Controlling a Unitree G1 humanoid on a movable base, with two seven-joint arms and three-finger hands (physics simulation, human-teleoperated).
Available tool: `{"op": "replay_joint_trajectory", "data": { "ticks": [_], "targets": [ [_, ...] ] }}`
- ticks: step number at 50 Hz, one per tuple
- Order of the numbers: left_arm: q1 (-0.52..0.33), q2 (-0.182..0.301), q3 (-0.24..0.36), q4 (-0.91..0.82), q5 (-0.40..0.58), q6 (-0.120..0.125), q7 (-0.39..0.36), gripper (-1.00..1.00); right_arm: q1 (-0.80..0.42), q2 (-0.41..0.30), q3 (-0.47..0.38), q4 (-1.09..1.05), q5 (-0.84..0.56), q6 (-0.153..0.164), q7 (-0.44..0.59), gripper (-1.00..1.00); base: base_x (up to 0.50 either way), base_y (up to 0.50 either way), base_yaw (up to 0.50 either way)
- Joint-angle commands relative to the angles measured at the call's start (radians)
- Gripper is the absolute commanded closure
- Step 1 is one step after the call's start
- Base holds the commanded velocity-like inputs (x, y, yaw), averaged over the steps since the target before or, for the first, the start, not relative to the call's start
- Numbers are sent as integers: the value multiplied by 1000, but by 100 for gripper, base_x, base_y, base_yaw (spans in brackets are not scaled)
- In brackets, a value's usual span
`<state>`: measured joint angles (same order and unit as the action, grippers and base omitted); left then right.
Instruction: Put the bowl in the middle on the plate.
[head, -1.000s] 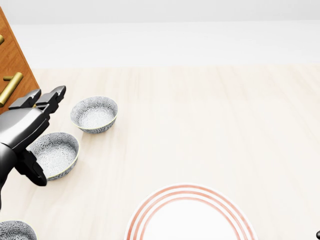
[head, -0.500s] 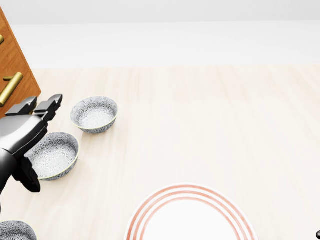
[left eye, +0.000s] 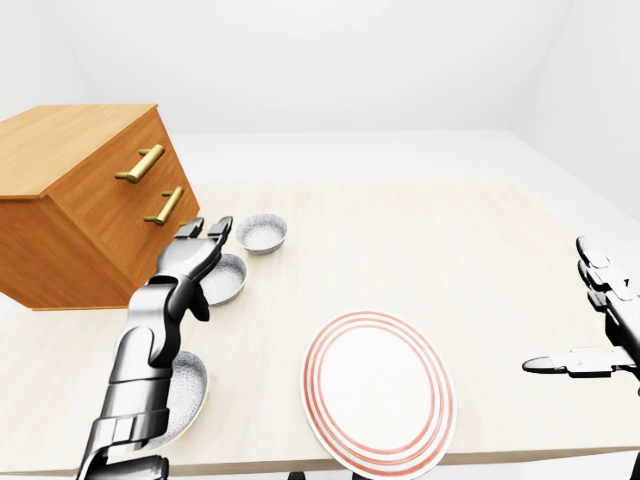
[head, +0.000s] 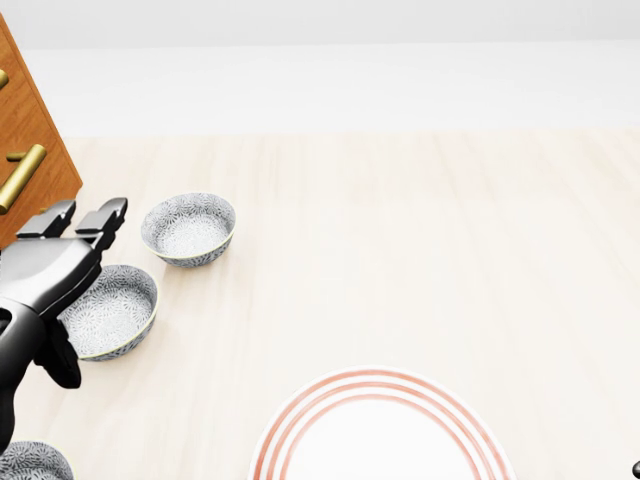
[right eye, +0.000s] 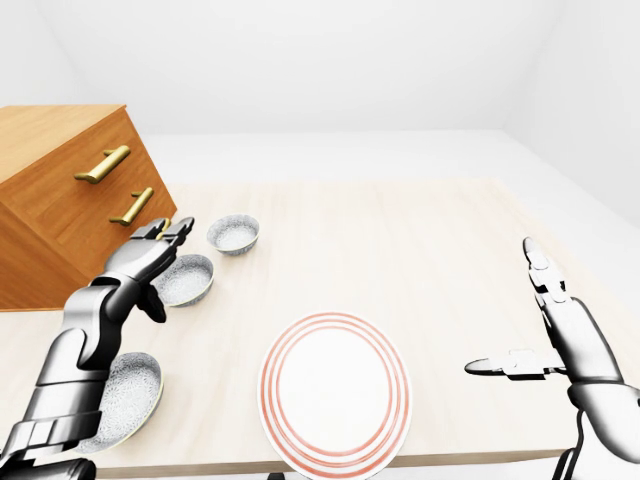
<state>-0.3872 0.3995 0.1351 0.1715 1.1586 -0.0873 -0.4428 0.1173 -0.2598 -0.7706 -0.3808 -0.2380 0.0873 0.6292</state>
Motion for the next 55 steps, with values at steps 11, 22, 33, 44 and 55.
{"op": "replay_joint_trajectory", "data": {
  "ticks": [11, 22, 33, 44, 55],
  "targets": [
    [-34, 0, -33, 156, 58, 0, 102, -100, -2, 0, 3, 0, -3, 0, -1, -100, 0, 0, 0],
    [-42, -7, -49, 186, 74, 0, 118, -100, 0, 1, 1, -3, -1, 0, 0, -100, 0, 0, 0],
    [-44, -12, -57, 199, 84, 0, 116, -100, 1, 2, 0, -1, 0, 0, 0, -100, 0, 0, 0],
    [-38, -19, -62, 185, 84, 0, 99, -100, 0, 1, 0, -6, -1, 0, 3, -100, 0, 0, 0],
    [-3, -32, -49, 114, 59, 0, 30, -100, 0, 1, 0, -5, -1, 0, 2, -100, 0, 0, 0]
  ]
}}
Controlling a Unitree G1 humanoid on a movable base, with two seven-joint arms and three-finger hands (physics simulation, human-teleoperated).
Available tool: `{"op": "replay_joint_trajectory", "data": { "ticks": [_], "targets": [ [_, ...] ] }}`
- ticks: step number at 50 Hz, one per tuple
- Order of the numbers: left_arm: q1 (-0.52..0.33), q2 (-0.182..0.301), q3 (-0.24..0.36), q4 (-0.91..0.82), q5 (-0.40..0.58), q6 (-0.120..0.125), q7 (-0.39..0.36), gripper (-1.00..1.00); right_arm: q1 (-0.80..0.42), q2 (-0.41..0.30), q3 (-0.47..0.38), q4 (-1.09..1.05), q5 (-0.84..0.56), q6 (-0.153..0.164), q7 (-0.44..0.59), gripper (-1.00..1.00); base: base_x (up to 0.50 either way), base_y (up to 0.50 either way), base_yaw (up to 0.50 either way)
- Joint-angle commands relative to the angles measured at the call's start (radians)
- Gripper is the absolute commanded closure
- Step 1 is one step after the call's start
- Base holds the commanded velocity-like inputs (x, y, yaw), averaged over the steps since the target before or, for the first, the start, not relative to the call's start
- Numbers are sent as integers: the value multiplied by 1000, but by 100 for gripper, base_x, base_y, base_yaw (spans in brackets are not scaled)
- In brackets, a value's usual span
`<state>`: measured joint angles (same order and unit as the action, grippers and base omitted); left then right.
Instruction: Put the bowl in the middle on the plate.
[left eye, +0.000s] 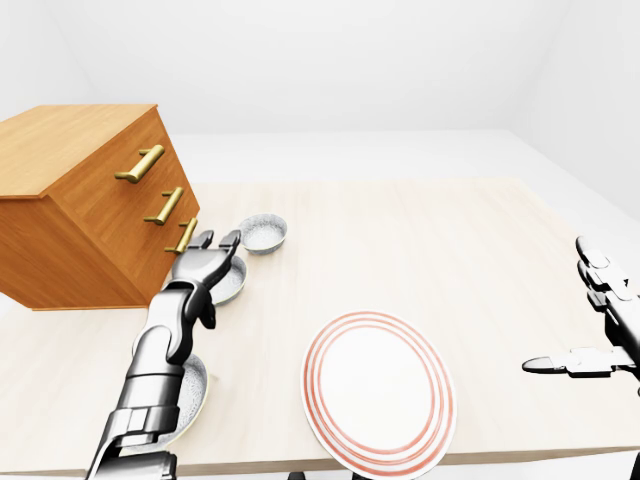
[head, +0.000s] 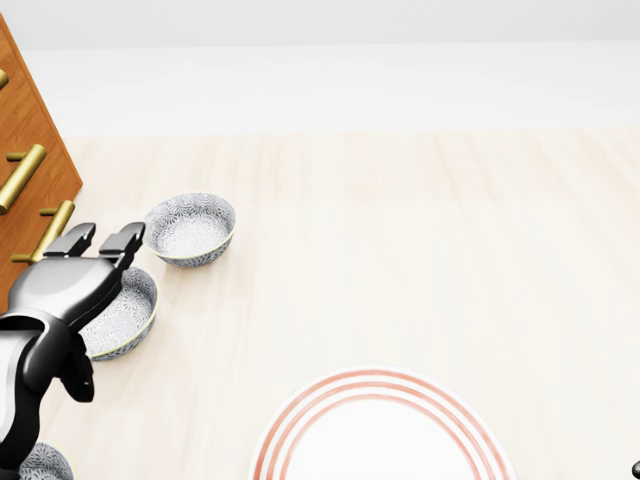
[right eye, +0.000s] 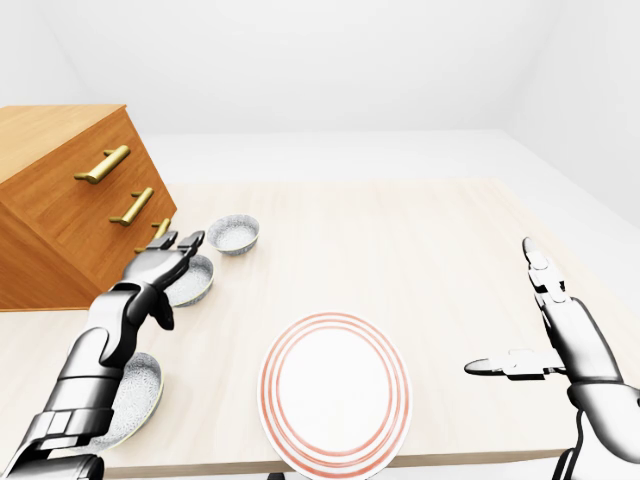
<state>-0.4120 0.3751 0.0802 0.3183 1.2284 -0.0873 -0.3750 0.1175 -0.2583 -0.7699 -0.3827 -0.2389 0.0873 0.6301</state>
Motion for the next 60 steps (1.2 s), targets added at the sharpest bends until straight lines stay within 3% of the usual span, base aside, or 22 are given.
{"op": "replay_joint_trajectory", "data": {
  "ticks": [1, 41, 48, 60],
  "targets": [
    [27, -6, 5, -31, -9, 0, -34, -100, 0, 0, 0, -2, 0, 0, 1, -100, 0, 0, 0],
    [53, -10, -9, 29, 14, 0, 10, -100, -1, 0, 1, -1, -1, 0, 0, -100, 0, 0, 0],
    [64, -7, -4, 15, 8, 0, -23, -100, -1, 0, 1, -1, -1, 0, 0, -100, 0, 0, 0],
    [38, -4, -25, 96, 51, 0, 48, -100, -1, 0, 1, -1, -1, 0, 0, -100, 0, 0, 0]
  ]
}}
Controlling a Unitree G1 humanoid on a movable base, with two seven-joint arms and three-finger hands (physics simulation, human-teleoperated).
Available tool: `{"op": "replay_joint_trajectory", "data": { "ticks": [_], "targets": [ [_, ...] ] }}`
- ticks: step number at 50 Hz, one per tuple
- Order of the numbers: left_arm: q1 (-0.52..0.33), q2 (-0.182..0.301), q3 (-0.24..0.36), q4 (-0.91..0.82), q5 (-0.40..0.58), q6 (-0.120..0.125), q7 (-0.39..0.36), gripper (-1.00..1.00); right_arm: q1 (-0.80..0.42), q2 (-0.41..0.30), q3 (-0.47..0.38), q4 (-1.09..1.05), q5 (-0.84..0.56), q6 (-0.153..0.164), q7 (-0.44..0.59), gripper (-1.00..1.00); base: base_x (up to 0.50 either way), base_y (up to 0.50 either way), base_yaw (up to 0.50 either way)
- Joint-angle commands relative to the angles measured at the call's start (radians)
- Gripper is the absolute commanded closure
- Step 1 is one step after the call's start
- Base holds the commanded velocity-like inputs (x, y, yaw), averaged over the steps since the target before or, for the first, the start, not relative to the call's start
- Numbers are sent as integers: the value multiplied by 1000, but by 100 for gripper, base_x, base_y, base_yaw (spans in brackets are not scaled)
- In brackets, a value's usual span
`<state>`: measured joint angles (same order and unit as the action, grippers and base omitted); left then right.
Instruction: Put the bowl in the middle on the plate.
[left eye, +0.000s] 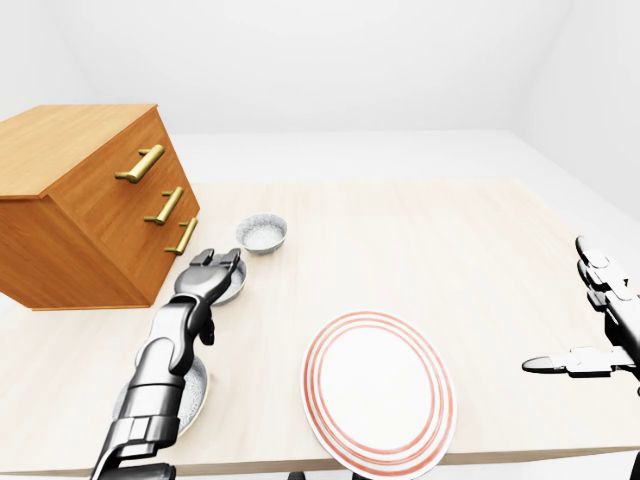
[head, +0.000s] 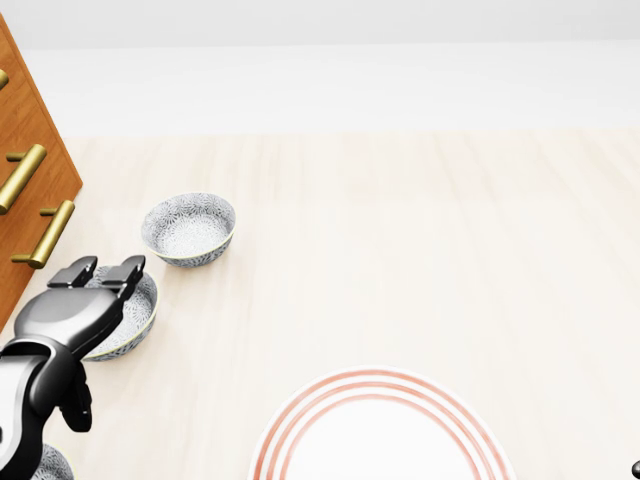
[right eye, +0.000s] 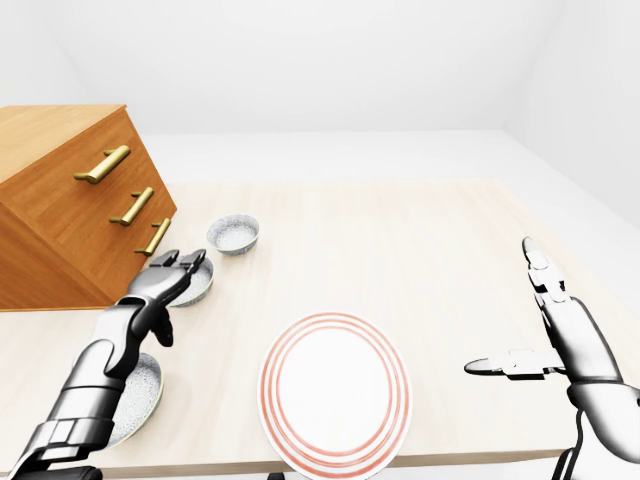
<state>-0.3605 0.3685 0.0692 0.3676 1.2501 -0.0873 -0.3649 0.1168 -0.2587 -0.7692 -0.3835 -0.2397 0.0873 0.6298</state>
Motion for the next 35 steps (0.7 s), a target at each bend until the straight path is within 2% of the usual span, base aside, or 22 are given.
{"op": "replay_joint_trajectory", "data": {
  "ticks": [1, 6, 11, 14, 17, 21, 35],
  "targets": [
    [-15, 0, -16, 48, 32, 0, 38, -100, 0, 0, 0, 0, 0, 0, 0, -100, 0, 0, 0],
    [-22, -4, -20, 61, 39, 0, 50, -100, 0, 0, 0, 0, 0, 0, 0, -100, 0, 0, 0],
    [-32, 6, -38, 91, 94, 0, 104, -100, 0, 0, 0, 0, 0, 0, 0, -100, 0, 0, 0],
    [-31, 1, -33, 86, 89, 0, 96, -100, 0, 0, 0, 0, 0, 0, 0, -100, 0, 0, 0],
    [-49, 4, -44, 130, 115, 0, 136, -100, 0, 0, 0, 0, 0, 0, 0, -100, 0, 0, 0],
    [-47, 5, -50, 133, 138, 0, 152, -100, 0, 0, 0, 3, 0, 0, -1, -100, 0, 0, 0],
    [-45, -1, -48, 135, 152, 0, 161, -100, -1, -2, 1, 2, 1, 0, 0, -100, 0, 0, 0]
  ]
}}
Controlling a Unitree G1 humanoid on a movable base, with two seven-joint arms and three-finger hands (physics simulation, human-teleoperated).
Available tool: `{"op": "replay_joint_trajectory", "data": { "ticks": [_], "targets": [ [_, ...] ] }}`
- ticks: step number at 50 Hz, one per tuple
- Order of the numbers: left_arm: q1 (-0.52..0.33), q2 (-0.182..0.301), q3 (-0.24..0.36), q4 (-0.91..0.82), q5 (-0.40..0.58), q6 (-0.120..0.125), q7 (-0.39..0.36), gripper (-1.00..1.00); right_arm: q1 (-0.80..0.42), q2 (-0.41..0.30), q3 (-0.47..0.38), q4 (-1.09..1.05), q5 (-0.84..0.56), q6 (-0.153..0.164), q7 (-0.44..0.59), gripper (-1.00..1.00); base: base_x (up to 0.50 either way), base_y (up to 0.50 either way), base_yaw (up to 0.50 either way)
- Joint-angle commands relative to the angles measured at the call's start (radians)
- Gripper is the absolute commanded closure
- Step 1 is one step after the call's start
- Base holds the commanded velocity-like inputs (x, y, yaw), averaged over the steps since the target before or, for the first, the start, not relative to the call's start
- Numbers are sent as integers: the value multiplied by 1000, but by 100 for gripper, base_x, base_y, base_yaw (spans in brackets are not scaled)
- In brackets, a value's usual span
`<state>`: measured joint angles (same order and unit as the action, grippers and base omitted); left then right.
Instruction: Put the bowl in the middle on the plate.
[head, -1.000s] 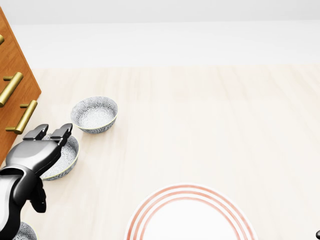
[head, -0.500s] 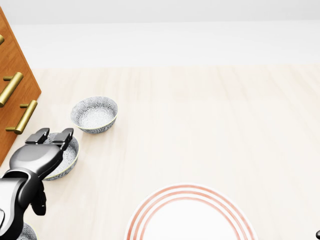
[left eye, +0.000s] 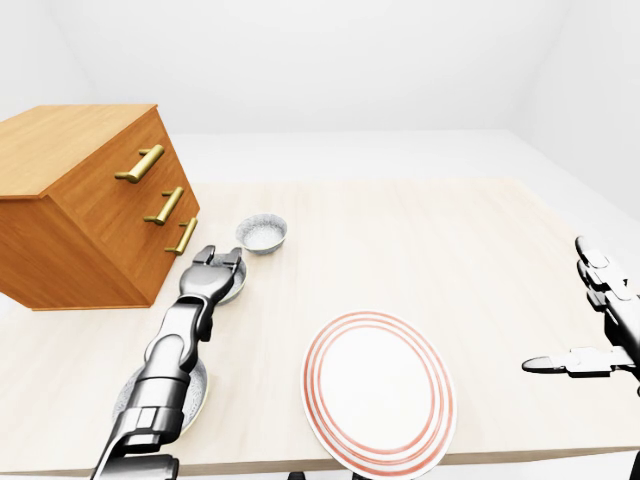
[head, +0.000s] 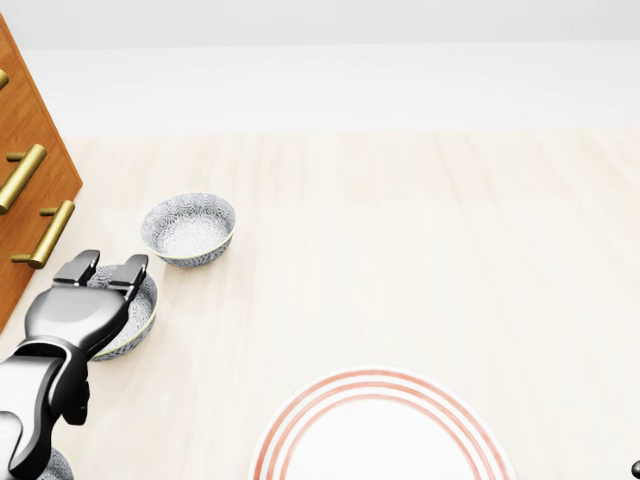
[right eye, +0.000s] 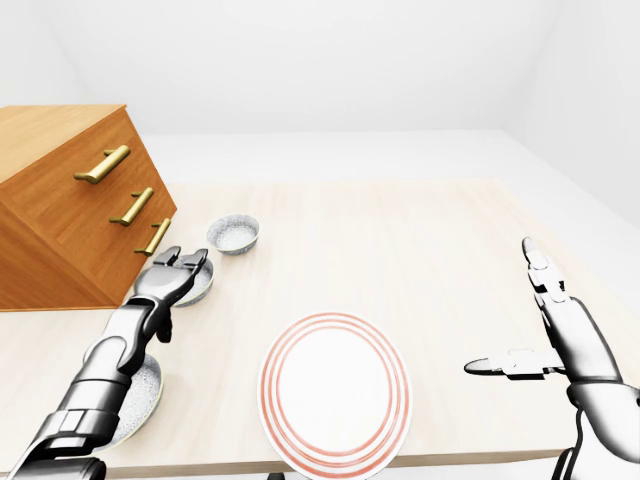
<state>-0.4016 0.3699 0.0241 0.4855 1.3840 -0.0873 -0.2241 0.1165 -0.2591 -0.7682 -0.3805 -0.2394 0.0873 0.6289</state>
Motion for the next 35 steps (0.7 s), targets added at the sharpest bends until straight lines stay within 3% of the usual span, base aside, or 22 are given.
{"op": "replay_joint_trajectory", "data": {
  "ticks": [1, 35],
  "targets": [
    [-4, -2, -4, 20, 20, 0, 23, -100, 0, -1, 0, -2, 0, 0, 1, -100, 0, 0, 0],
    [12, -4, -10, 14, 50, 0, 41, -100, 1, 1, -1, -7, -1, 0, 5, -100, 0, 0, 0]
  ]
}}
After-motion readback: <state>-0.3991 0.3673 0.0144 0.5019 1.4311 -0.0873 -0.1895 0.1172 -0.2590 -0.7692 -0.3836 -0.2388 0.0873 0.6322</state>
